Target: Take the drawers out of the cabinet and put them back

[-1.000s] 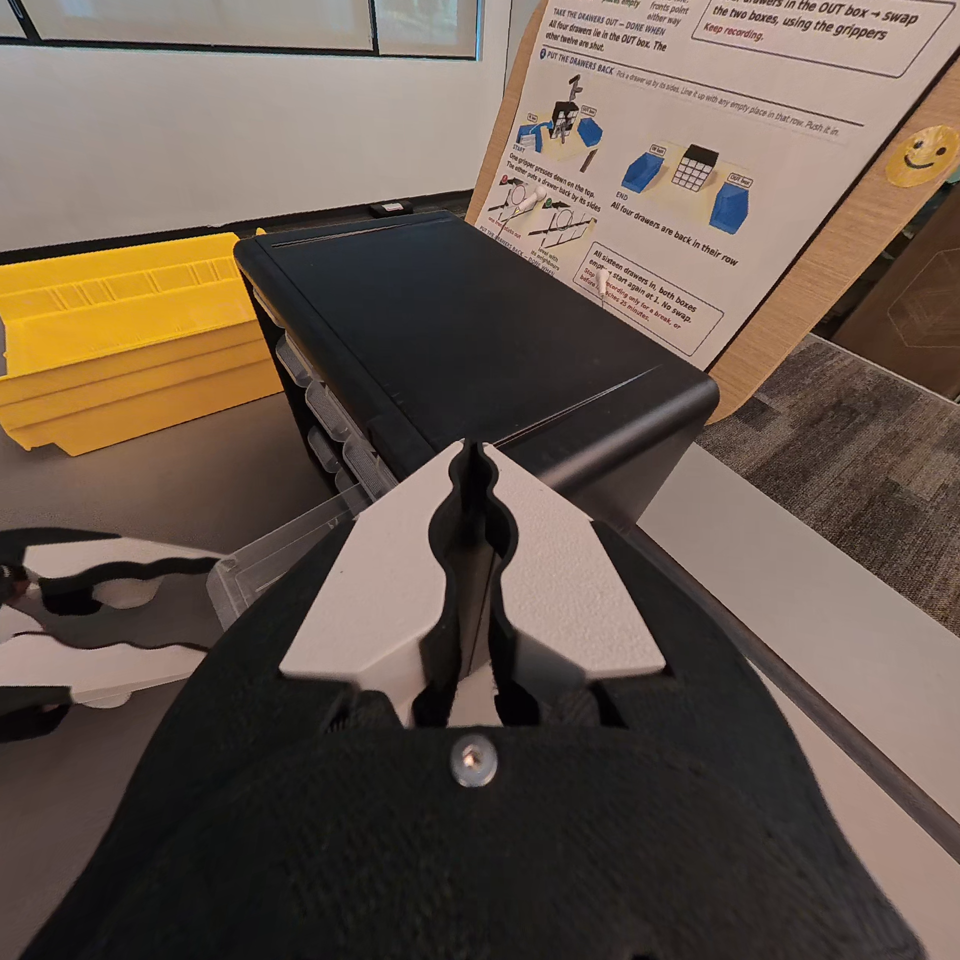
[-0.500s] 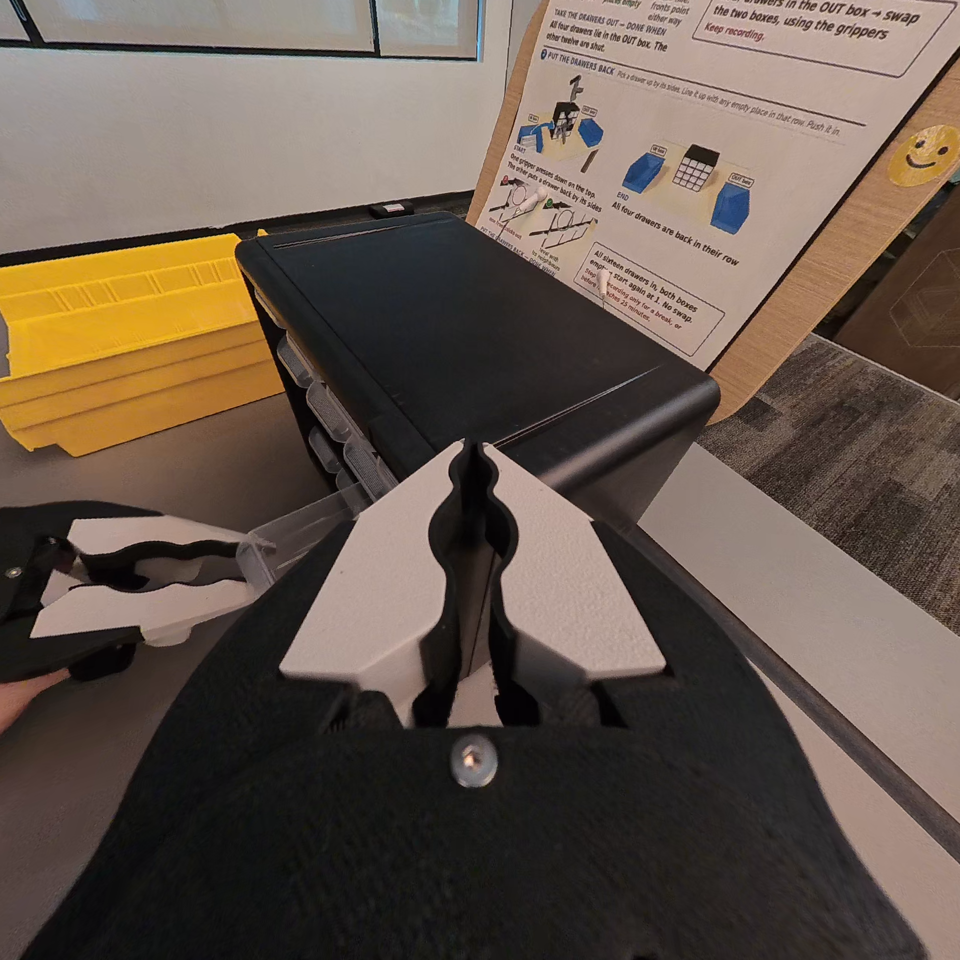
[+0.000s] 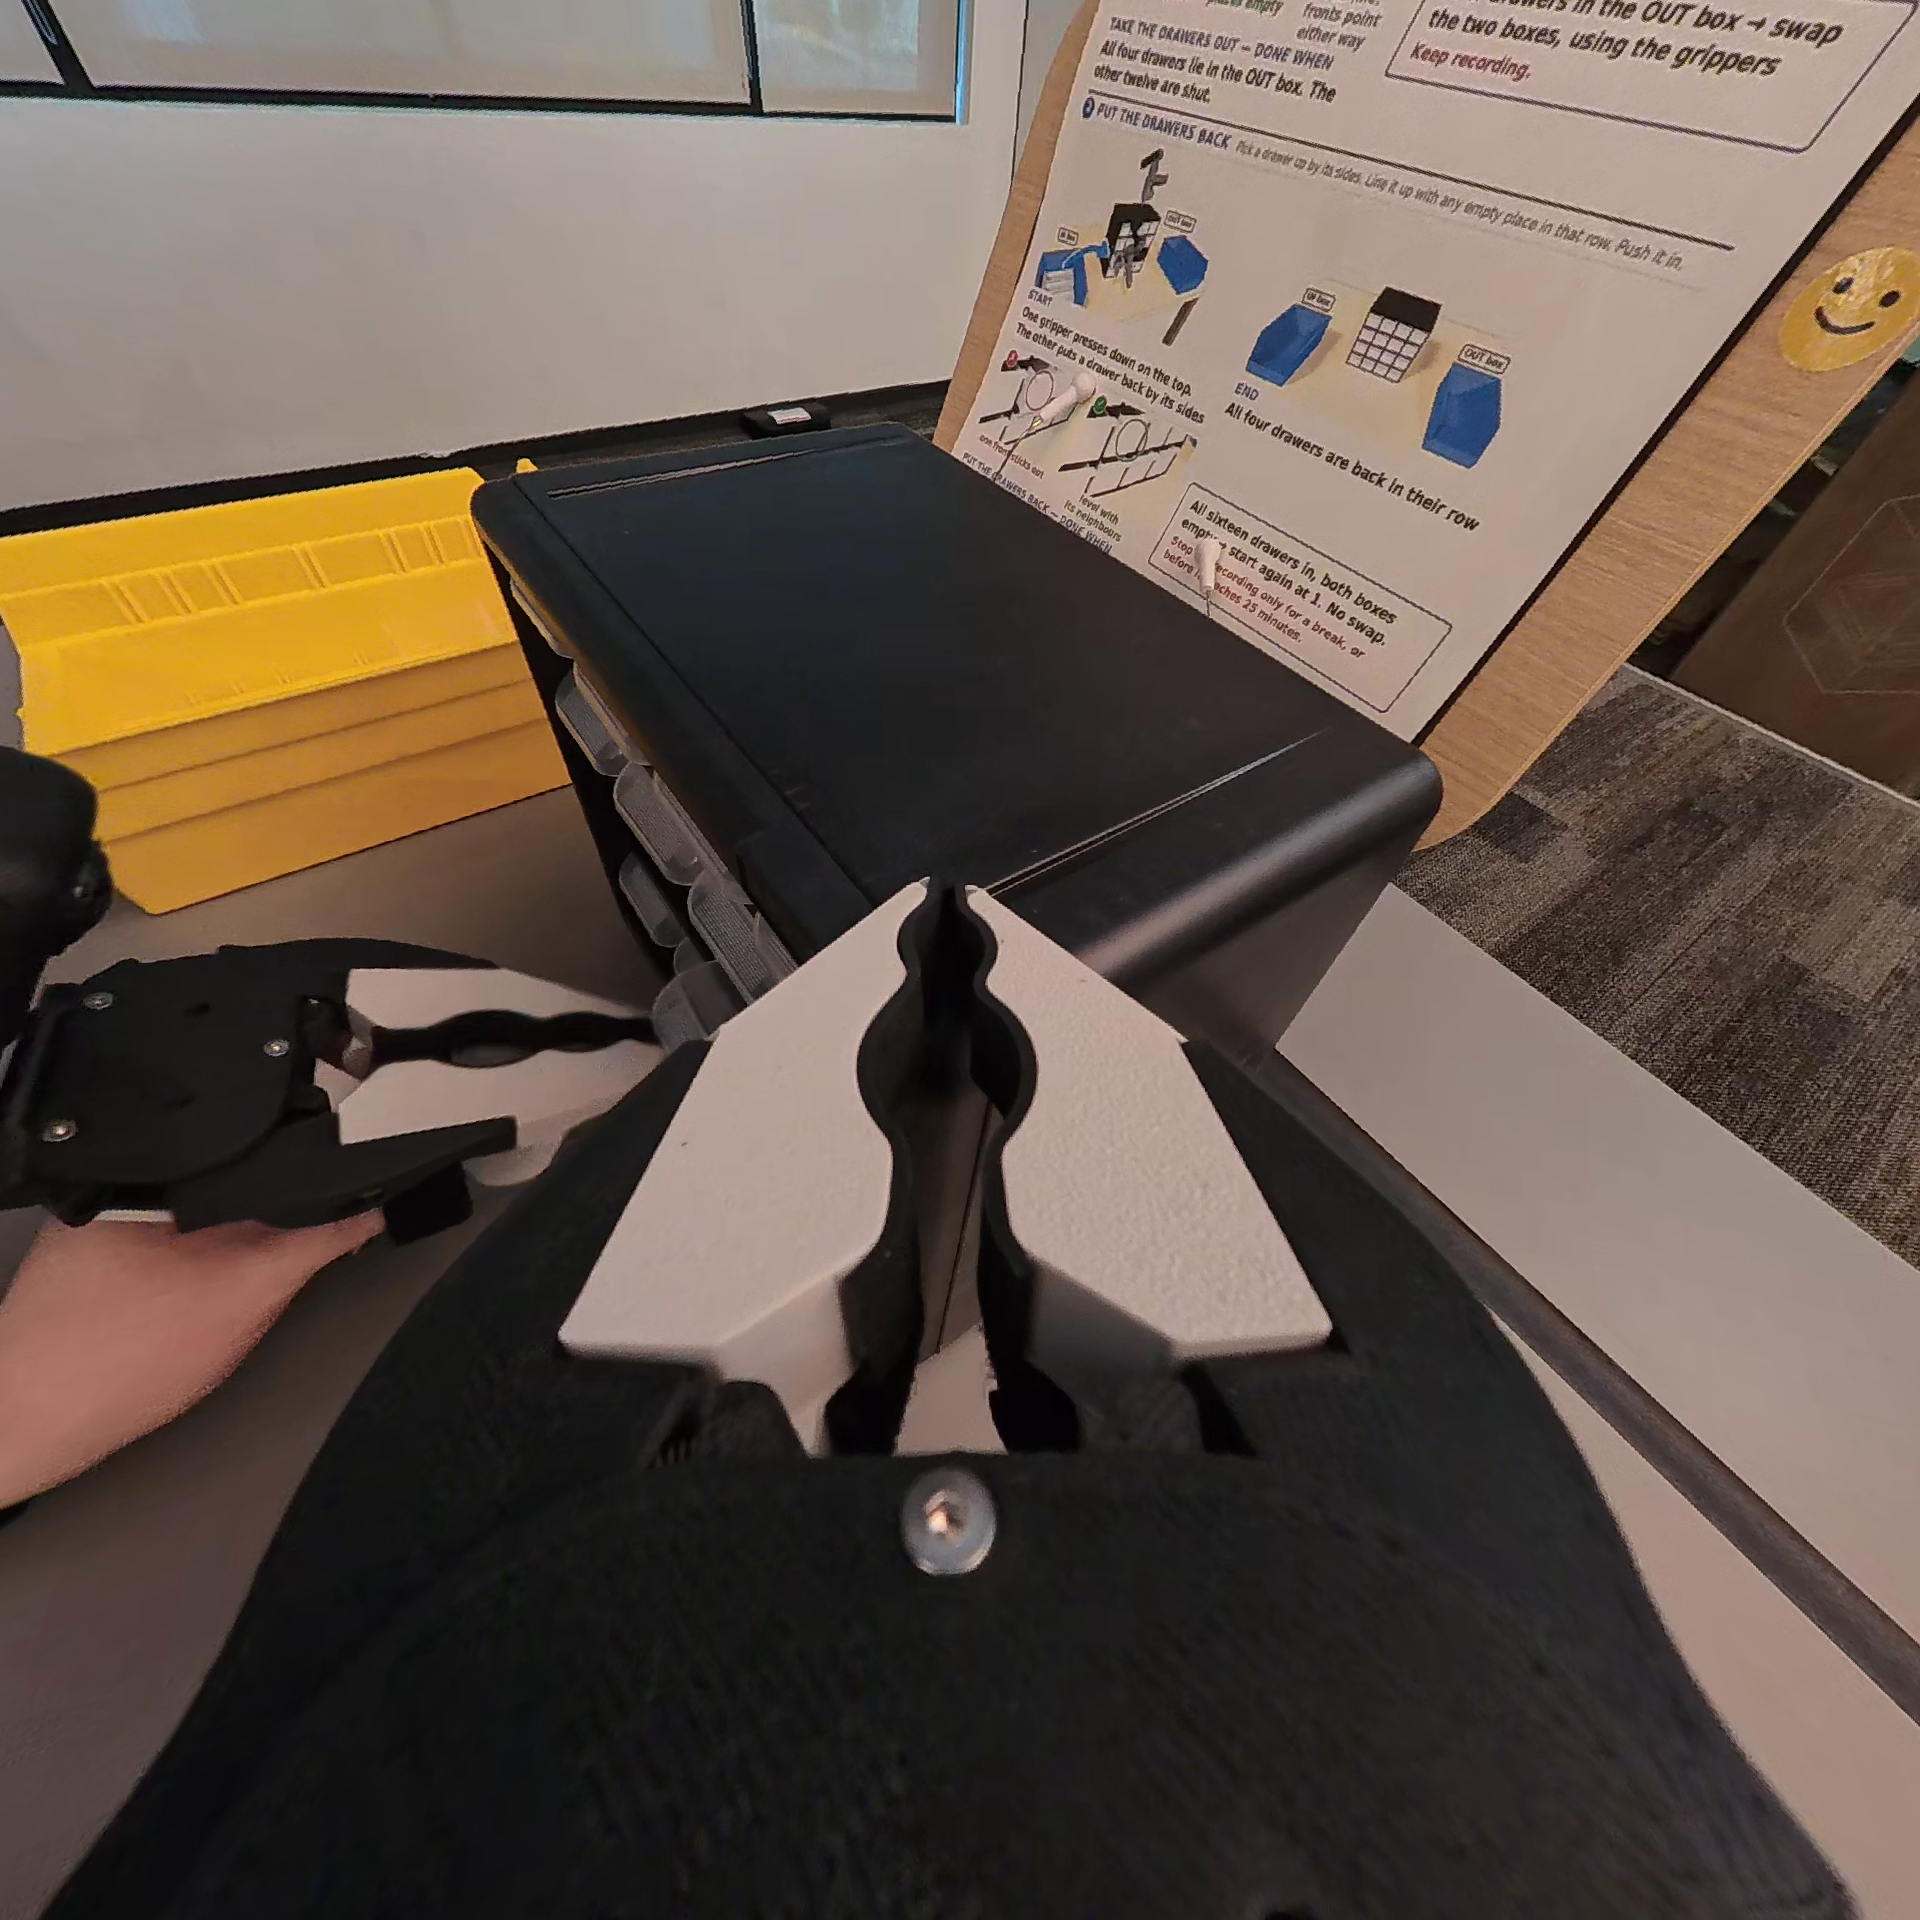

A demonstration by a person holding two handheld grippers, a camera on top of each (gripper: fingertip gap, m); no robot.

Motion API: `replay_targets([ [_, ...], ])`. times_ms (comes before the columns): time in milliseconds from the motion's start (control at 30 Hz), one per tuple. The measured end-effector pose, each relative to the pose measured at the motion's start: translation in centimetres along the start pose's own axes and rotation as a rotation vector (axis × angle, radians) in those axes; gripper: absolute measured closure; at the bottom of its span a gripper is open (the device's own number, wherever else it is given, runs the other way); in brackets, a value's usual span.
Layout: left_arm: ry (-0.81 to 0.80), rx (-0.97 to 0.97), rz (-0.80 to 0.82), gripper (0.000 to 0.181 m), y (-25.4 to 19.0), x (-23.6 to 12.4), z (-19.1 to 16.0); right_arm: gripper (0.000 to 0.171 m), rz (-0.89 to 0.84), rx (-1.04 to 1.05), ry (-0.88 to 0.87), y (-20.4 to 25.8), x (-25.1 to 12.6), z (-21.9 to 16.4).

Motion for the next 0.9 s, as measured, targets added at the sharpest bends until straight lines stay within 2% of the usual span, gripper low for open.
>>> replay_targets([
  [33,0.0,-0.001,0.005,0.179,-0.1,0.1,0.1,0.171,0.0,0.0,0.0,0.0,0.0,0.0],
  [67,0.001,-0.004,0.009,0.181,-0.3,0.1,0.2,0.171,-0.001,-0.001,0.001,0.0,0.0,0.0],
  [233,-0.043,-0.024,-0.051,0.181,-1.8,-0.7,0.1,0.171,0.003,0.001,-0.001,0.0,0.0,0.0],
  [367,0.008,-0.066,-0.073,0.181,-2.2,0.3,-0.1,0.171,-0.004,-0.004,0.003,0.0,0.0,0.0],
  [733,-0.027,-0.179,-0.081,0.181,-1.6,2.2,0.4,0.171,-0.005,-0.007,0.004,0.0,0.0,0.0],
  [900,-0.024,-0.174,-0.074,0.181,-1.7,2.7,0.3,0.171,0.0,0.0,-0.001,0.0,0.0,0.0],
])
Point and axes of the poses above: each gripper's, where its closed fingertips meet, x out along the fingers, z out of its top, y = z × x across the jaws, the point moved 6 cm from there along -x, back along the fingers, and after that the axes turned 7 degrees about z, right-handed, at the moved point
